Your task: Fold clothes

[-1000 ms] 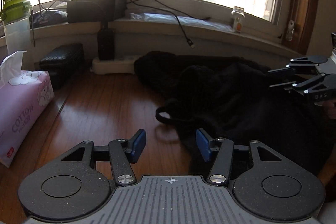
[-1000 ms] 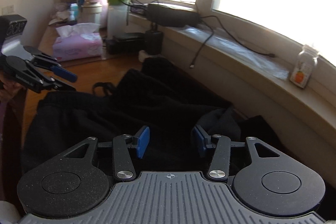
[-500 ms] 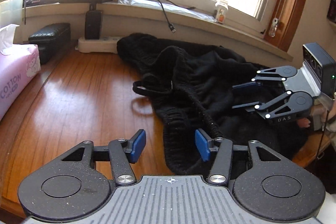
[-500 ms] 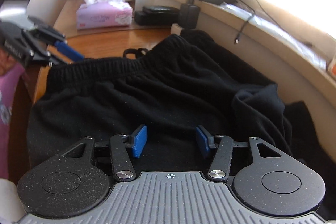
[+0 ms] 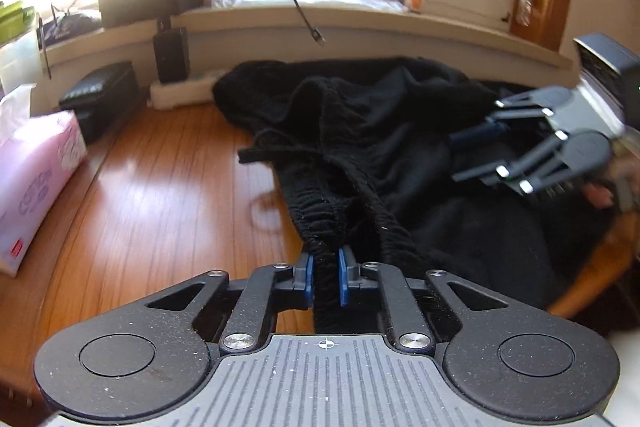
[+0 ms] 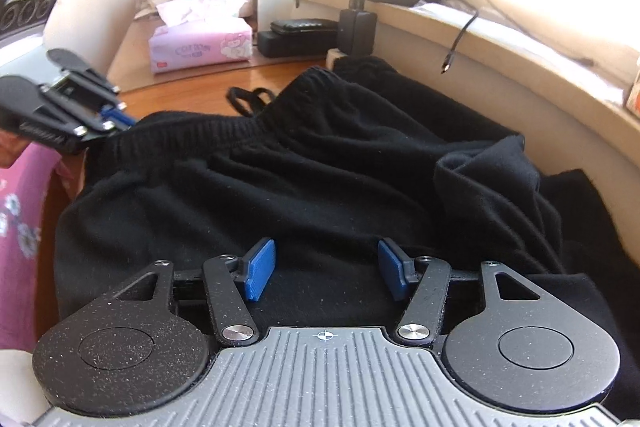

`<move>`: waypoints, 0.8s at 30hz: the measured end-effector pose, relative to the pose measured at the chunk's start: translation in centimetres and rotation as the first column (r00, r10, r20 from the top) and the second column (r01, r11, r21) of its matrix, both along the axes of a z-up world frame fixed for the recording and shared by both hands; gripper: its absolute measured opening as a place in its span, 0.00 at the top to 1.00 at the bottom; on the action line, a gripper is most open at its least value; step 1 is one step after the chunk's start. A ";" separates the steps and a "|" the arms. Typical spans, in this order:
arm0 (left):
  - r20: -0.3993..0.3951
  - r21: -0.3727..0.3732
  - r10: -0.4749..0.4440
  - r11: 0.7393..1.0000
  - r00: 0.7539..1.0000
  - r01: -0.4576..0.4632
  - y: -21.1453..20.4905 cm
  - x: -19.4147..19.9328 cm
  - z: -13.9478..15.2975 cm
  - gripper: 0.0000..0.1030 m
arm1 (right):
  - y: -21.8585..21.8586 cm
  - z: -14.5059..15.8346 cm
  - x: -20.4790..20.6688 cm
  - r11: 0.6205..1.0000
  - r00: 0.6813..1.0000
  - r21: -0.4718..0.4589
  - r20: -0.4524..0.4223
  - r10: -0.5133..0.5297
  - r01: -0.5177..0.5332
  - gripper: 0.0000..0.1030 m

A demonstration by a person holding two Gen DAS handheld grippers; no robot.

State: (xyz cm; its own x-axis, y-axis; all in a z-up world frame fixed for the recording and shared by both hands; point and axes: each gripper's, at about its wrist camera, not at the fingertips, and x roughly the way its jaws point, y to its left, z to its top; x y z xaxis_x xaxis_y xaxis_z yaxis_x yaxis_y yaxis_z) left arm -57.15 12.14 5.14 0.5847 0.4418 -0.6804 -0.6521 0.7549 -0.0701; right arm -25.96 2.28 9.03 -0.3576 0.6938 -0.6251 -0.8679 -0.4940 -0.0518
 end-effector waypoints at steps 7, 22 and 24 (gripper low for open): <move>0.004 -0.107 0.042 0.993 0.999 -0.041 0.8 -4.4 0.3 0.88 | -1.9 0.2 -1.9 0.996 0.996 -0.001 -0.011 0.094 -0.094 0.45; 0.041 0.002 0.082 0.997 0.996 -0.082 2.5 -3.7 3.7 0.63 | -2.7 0.3 1.0 0.996 1.000 0.087 0.014 0.014 -0.016 0.40; 0.040 0.002 0.081 0.997 0.996 -0.082 2.8 -3.2 3.4 0.64 | -2.7 0.1 1.0 0.996 1.000 0.088 0.018 0.013 -0.015 0.40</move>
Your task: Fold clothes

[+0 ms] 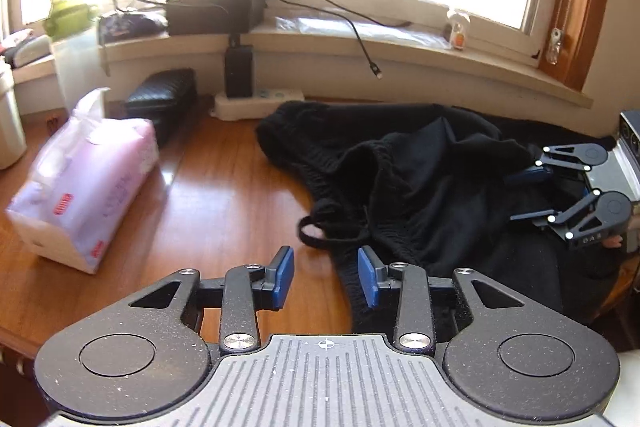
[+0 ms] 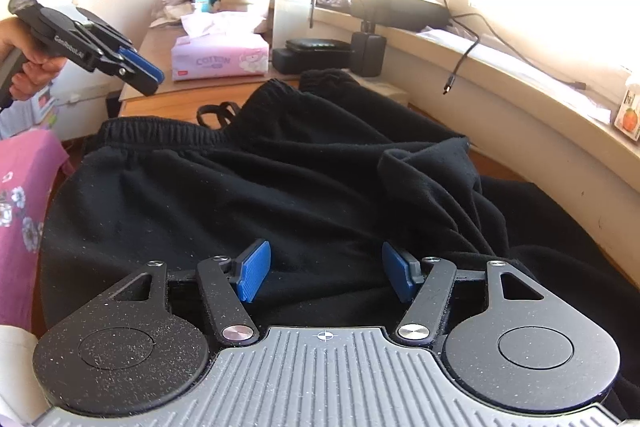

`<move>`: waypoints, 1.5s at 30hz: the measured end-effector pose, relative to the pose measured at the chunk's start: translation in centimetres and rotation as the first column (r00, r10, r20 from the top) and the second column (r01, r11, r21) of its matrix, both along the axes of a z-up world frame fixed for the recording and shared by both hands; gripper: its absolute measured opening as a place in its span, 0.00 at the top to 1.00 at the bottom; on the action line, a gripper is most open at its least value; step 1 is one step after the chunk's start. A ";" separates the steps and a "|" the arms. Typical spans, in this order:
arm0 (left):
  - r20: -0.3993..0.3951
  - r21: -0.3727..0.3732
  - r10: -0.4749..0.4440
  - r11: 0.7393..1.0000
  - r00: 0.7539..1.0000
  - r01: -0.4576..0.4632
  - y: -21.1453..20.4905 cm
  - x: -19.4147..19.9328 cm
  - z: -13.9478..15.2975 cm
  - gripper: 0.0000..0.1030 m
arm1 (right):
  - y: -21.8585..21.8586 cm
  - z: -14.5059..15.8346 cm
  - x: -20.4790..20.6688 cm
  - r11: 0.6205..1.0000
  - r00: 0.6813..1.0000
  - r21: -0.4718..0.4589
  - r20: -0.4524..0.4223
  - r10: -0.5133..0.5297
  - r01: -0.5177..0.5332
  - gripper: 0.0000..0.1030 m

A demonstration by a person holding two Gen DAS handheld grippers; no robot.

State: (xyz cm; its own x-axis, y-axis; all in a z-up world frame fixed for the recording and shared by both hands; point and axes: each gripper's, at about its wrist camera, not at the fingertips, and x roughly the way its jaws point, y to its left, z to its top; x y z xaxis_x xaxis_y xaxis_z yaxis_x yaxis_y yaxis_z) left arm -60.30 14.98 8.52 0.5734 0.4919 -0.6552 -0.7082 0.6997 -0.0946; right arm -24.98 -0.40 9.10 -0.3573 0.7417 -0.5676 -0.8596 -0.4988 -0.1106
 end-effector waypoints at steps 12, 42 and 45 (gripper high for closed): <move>-0.124 -0.019 -0.050 0.999 0.991 0.048 -0.8 1.3 -3.3 0.77 | 0.3 -0.9 0.5 1.000 0.999 -0.013 -0.032 0.010 -0.010 0.38; 0.053 -0.017 0.148 0.989 0.988 -0.147 13.6 9.3 -3.9 0.59 | 0.4 -0.9 0.4 1.000 0.999 -0.015 -0.032 -0.001 0.001 0.33; 0.073 0.069 0.149 0.986 0.986 -0.154 12.9 9.4 -3.0 0.94 | 0.4 -0.9 0.4 1.000 0.999 -0.016 -0.034 -0.001 0.001 0.32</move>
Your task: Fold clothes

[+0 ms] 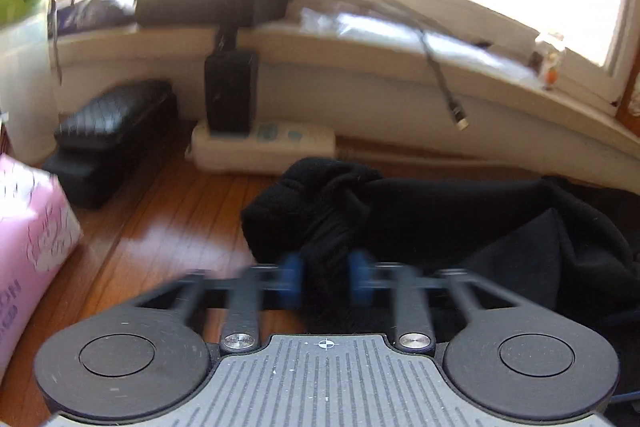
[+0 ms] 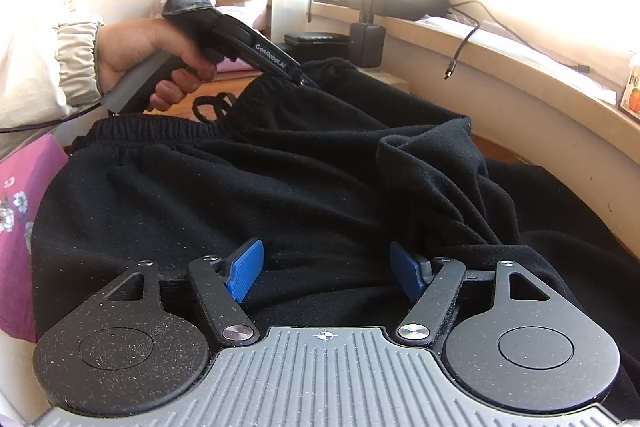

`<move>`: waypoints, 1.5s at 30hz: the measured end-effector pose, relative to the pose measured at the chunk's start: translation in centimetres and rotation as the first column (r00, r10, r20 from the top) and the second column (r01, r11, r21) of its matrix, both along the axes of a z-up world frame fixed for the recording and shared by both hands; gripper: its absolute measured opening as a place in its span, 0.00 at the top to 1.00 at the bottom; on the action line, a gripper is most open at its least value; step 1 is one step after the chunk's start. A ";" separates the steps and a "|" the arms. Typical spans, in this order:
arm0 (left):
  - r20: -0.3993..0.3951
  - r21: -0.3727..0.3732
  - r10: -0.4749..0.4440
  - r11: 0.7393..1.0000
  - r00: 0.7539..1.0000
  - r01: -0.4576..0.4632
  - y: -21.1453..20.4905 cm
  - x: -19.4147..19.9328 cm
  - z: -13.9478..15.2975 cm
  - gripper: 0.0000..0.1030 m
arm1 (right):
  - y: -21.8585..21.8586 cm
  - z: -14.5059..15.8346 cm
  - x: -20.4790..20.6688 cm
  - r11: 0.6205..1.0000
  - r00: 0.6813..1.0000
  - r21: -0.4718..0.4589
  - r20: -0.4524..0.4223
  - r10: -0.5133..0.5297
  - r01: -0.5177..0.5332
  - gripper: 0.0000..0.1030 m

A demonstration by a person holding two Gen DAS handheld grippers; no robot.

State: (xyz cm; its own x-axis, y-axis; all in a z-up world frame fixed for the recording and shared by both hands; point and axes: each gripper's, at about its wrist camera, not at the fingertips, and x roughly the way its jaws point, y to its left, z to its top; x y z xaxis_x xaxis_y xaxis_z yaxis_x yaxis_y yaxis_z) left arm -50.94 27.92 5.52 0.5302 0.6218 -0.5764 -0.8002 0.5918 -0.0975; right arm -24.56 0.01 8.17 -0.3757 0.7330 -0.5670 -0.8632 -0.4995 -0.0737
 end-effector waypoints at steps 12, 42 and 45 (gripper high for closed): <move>-0.023 0.047 0.086 0.995 0.996 -0.085 1.5 -0.6 1.5 0.64 | -0.9 0.5 0.7 0.999 0.999 0.036 -0.044 0.014 -0.012 0.32; -0.030 0.042 -0.277 0.960 0.960 0.278 -5.8 7.3 -1.0 0.34 | 10.0 0.7 15.2 0.982 0.985 -0.096 -0.032 -0.169 0.166 0.99; -0.040 0.037 -0.279 0.959 0.960 0.280 -5.8 7.2 -1.3 0.32 | 9.4 1.9 15.5 0.965 0.964 0.022 0.025 -0.263 0.263 0.99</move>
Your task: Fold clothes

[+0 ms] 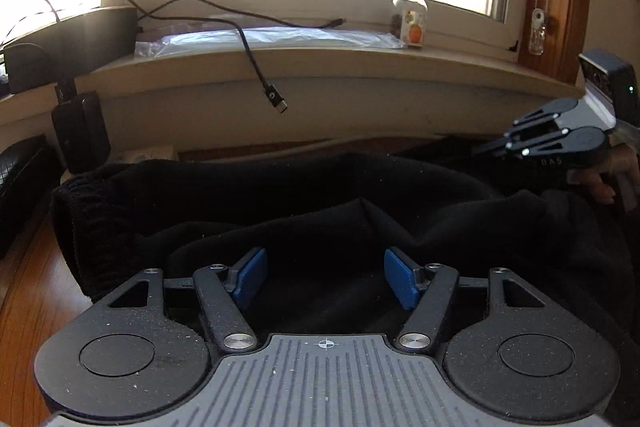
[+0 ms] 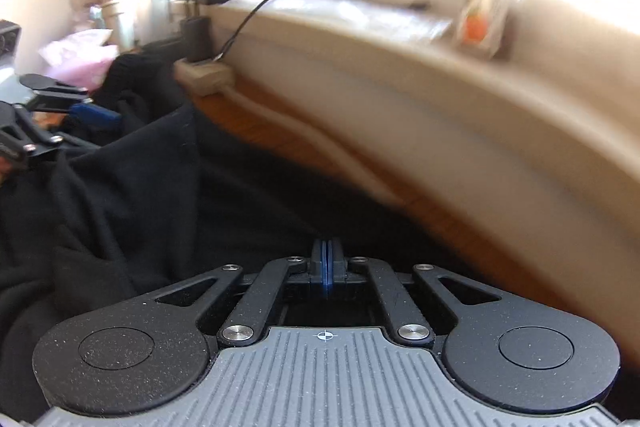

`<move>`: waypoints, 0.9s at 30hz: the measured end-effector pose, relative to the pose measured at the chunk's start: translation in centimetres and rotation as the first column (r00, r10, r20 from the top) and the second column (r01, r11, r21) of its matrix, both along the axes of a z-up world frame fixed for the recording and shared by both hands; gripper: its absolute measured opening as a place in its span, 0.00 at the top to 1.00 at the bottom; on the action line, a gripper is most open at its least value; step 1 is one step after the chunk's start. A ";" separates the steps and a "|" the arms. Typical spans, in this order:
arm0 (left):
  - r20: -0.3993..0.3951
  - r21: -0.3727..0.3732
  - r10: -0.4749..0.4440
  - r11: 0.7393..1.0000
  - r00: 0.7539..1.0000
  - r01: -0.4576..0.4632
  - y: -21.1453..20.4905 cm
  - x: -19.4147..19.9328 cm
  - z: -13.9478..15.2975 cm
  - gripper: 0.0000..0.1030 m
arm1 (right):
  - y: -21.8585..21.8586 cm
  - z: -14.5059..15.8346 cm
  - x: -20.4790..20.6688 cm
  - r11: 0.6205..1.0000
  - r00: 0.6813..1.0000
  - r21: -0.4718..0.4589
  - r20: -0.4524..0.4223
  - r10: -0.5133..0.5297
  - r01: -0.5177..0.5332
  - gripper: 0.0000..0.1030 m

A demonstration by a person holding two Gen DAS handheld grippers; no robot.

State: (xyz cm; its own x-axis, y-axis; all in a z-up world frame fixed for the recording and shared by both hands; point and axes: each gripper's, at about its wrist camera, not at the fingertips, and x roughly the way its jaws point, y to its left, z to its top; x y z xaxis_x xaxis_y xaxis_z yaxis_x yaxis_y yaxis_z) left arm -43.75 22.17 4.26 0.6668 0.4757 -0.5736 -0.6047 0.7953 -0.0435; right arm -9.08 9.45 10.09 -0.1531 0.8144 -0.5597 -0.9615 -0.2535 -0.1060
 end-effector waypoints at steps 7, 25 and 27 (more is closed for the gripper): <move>-0.063 0.021 0.001 1.000 0.998 0.001 -0.5 0.8 -0.2 0.26 | -0.2 2.0 1.5 0.973 0.971 0.097 0.095 -0.218 0.209 0.91; -0.102 0.020 0.011 1.000 0.995 -0.009 0.8 1.3 -0.8 0.20 | -22.6 4.1 3.0 0.991 0.996 -0.126 -0.060 -0.060 0.052 0.58; -0.109 0.035 0.022 0.999 0.994 -0.018 0.5 1.4 -0.8 0.20 | -24.9 2.8 2.2 0.987 0.997 -0.154 -0.054 -0.063 0.054 0.58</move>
